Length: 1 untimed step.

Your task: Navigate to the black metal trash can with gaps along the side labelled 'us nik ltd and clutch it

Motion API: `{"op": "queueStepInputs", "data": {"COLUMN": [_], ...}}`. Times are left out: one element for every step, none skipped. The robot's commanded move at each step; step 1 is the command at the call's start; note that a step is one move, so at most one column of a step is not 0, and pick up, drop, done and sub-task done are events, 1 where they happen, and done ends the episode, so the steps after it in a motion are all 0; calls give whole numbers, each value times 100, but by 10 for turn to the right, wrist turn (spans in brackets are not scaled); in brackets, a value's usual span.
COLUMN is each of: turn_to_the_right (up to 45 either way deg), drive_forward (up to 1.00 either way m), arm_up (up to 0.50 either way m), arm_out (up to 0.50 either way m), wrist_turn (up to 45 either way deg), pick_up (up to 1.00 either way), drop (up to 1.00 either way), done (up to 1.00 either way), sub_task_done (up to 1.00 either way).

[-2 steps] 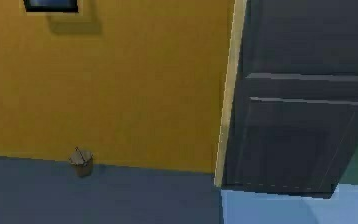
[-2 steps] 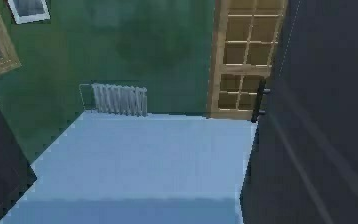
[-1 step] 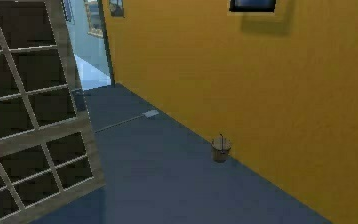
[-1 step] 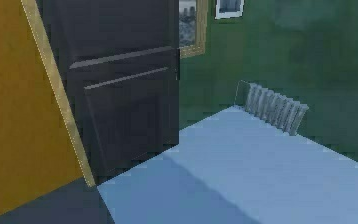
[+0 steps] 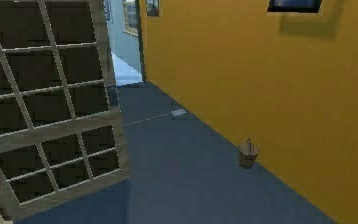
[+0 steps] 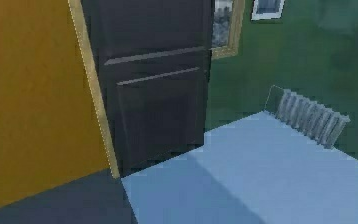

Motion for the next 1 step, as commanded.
{"op": "queueStepInputs", "data": {"turn_to_the_right": [-30], "drive_forward": [0], "arm_up": [0], "arm_out": [0], "wrist_turn": [0], "pick_up": [0], "drop": [0], "done": [0], "sub_task_done": [0]}}
